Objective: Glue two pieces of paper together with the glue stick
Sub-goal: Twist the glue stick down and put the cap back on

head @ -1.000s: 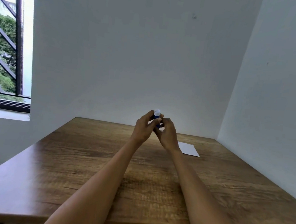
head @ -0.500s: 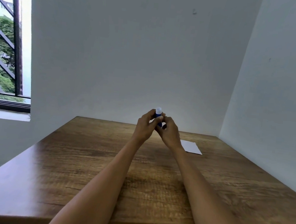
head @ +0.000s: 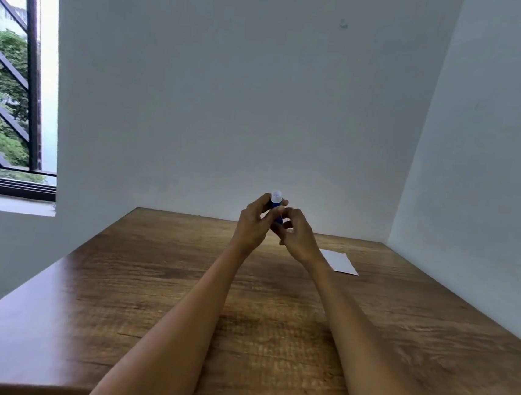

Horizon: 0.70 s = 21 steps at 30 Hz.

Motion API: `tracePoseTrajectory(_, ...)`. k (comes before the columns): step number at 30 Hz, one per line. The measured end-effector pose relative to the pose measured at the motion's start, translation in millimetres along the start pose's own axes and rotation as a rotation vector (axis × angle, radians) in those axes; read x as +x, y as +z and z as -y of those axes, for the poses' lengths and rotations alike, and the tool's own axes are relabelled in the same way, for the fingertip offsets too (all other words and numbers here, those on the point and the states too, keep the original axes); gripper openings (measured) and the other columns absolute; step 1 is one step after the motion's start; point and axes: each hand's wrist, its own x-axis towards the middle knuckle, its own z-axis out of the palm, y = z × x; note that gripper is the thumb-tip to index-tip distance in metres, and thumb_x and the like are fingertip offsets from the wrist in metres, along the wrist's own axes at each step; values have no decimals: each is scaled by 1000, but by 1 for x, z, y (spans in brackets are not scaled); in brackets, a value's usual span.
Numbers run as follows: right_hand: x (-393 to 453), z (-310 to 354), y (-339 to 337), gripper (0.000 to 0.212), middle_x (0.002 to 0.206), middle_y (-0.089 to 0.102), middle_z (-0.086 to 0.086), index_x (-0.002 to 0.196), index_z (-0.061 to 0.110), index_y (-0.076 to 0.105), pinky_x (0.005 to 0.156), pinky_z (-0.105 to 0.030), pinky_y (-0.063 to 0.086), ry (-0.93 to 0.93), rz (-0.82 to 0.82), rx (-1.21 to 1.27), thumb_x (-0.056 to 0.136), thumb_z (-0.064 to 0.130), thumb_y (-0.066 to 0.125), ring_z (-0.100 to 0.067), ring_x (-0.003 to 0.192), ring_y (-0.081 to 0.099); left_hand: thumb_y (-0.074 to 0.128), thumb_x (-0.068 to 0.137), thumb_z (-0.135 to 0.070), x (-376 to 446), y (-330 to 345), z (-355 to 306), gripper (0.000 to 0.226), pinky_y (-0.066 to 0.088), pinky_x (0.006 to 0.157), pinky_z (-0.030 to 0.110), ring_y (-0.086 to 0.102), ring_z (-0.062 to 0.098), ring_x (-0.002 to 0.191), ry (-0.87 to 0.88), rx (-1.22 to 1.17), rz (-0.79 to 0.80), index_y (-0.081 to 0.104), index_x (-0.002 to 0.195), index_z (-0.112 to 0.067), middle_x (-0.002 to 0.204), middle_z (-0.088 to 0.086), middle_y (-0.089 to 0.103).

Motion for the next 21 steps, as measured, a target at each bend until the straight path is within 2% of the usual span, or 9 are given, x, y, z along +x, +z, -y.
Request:
tracePoseTrajectory(2,0,-1,-3,28,123,47,-8,121,15,51,74,-26,51,3,184,7,96,28,48,-19,104,54,52,93,-14,-1,-3,2,21,48,79,7,62,2,93,-27,1,11,63,111,-11,112,2,68)
tracePoseTrajectory(4,0,-2,-5,30,122,51,-7,120,16,55,78,-25,47,-3,221,-28,96,32,47,-17,104,54,53,94,-16,-1,-6,4,21,48,81,10,62,4,95,-56,-8,19,63,111,-11,113,4,68)
tracePoseTrajectory(6,0,-5,-5,30,115,61,-2,109,17,64,75,-27,42,-35,86,-135,91,40,55,-16,102,55,53,94,-16,-1,-5,5,21,48,83,14,62,10,99,-65,-17,25,63,111,-10,113,5,68)
tracePoseTrajectory(8,0,-5,-3,32,103,66,5,96,19,69,62,-26,37,-70,-116,-297,82,47,64,-12,97,53,52,94,-16,-2,-4,2,20,48,83,15,63,12,99,-59,-17,17,63,110,-10,112,5,68)
tracePoseTrajectory(11,0,-2,4,33,89,56,8,85,16,60,52,-22,31,-74,-243,-347,76,46,71,-10,85,48,52,93,-15,-1,-1,-1,19,50,84,22,63,14,97,-60,-10,8,63,108,-9,110,6,69)
tracePoseTrajectory(14,1,-1,4,29,89,52,5,89,17,56,55,-22,36,-57,-131,-242,79,41,69,-13,80,52,52,94,-14,-3,-2,-2,21,50,85,30,63,17,94,-67,16,7,63,108,-5,106,10,69)
tracePoseTrajectory(18,1,-2,-1,27,114,56,-10,112,13,61,77,-22,40,-37,141,-96,94,32,52,-16,93,55,52,94,-14,-4,-9,-2,24,48,93,32,62,21,106,-92,-11,-16,62,112,-3,114,12,67)
tracePoseTrajectory(20,0,-3,-1,27,114,58,-9,110,13,64,77,-26,42,-48,113,-123,94,32,53,-16,93,57,52,94,-14,-5,-9,-2,24,48,93,31,62,22,107,-94,-9,-19,62,112,-2,114,11,67)
tracePoseTrajectory(21,0,-3,0,27,110,60,-6,106,15,65,72,-26,43,-64,61,-172,92,35,55,-16,92,58,52,94,-14,-5,-9,-2,24,48,92,30,62,22,106,-93,-6,-19,62,112,-2,114,11,67)
